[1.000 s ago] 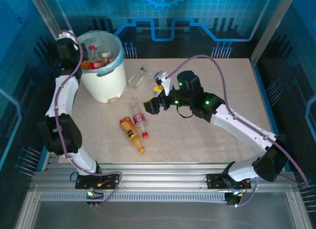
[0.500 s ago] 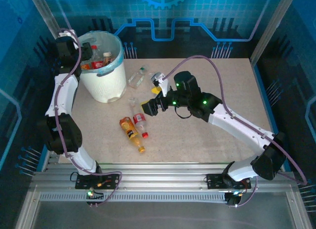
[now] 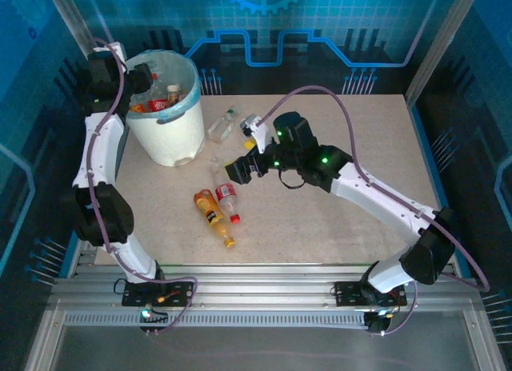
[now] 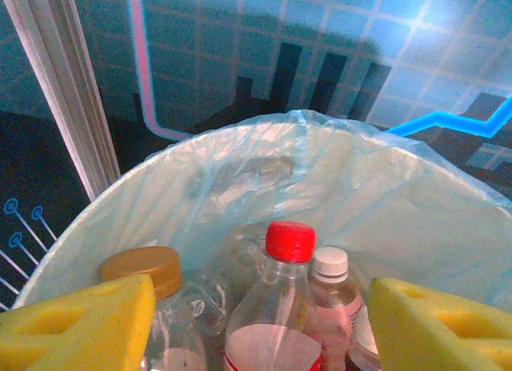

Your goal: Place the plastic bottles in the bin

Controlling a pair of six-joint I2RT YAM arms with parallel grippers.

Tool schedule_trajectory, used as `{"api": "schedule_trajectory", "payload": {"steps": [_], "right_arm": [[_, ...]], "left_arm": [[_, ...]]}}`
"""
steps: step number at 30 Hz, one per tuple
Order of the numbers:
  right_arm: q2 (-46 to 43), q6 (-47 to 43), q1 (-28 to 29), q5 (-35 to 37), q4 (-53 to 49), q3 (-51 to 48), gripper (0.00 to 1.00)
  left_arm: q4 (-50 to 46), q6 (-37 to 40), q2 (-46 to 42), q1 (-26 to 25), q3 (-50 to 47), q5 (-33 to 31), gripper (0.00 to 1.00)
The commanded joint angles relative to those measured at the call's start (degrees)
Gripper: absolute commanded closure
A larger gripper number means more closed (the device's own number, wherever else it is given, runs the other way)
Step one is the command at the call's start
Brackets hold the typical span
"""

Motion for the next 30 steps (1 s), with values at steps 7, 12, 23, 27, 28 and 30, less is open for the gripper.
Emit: {"api": "schedule_trajectory", "payload": {"steps": [7, 12, 23, 27, 28, 30], "right_arm": [[13.16, 5.5, -4.65, 10.1, -14.03, 11.48, 0.0], [22.87, 7.83, -9.67, 8.59, -15.34, 18.67, 0.0], [53.47, 10.21, -12.78, 13.92, -27.05, 52.65, 0.0], [60.3, 9.53, -12.7, 12.52, -26.89, 59.95, 0.0], [61.32, 8.84, -12.61, 11.72, -26.21, 60.67, 0.0], [62.42, 7.3, -12.44, 10.95, -24.4, 60.72, 0.0]], "left_arm": [[0.45, -0.12, -10.77, -8.6, -3.91, 0.57, 0.29], [3.07, 2.84, -17.68, -16.47, -12.51, 0.35, 0.28], [3.91, 4.69, -26.3, -26.59, -23.19, 6.22, 0.27], [-0.58, 4.91, -26.84, -27.57, -22.97, 9.95, 0.27], [-1.86, 5.42, -27.07, -27.75, -22.8, 11.13, 0.27], [-3.24, 5.89, -27.46, -28.18, -23.09, 11.98, 0.27]]}}
